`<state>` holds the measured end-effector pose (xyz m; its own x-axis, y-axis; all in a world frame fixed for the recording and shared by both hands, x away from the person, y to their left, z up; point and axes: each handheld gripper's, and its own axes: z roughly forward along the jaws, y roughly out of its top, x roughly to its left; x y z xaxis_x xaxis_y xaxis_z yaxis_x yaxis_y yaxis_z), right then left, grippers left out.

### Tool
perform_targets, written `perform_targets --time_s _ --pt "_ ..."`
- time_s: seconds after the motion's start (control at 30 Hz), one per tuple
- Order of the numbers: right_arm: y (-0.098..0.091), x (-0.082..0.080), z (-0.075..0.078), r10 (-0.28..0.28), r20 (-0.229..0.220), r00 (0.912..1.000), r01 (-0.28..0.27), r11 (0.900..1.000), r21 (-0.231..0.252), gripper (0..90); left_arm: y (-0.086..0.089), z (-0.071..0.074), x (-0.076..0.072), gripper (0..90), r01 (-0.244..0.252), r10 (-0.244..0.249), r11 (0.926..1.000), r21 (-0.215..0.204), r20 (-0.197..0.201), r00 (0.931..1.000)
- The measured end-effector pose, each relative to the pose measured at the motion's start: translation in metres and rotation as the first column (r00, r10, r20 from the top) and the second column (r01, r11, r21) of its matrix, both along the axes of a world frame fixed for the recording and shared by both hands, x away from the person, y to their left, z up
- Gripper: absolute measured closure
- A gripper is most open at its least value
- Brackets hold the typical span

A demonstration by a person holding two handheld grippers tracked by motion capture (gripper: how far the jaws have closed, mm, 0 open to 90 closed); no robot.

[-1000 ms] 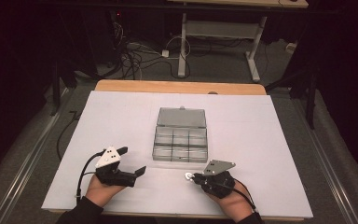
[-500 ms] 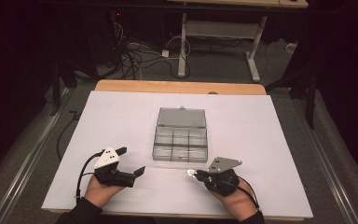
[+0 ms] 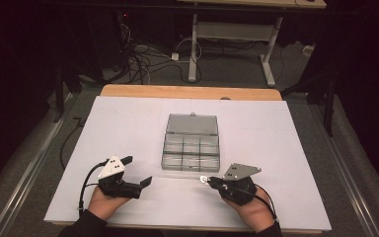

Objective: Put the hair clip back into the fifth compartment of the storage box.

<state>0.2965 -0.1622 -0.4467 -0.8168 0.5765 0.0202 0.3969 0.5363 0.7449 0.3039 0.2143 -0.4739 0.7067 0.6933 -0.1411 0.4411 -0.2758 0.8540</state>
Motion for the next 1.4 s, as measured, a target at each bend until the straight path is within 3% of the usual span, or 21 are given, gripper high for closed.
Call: perform_targets --time_s 0.77,1.4 --pt "0.013 0.014 0.009 0.022 0.016 0.9996 -0.022 0.9991 0.035 84.4 0.015 -0.001 -0.008 0.0 -0.031 0.031 0.9994 -0.015 -0.002 0.9995" --pt "0.028 0.026 0.014 0.015 0.013 0.9998 -0.016 0.9998 0.011 84.4 0.002 0.001 -0.002 0.0 0.014 -0.014 0.9999 -0.006 0.011 0.9998"
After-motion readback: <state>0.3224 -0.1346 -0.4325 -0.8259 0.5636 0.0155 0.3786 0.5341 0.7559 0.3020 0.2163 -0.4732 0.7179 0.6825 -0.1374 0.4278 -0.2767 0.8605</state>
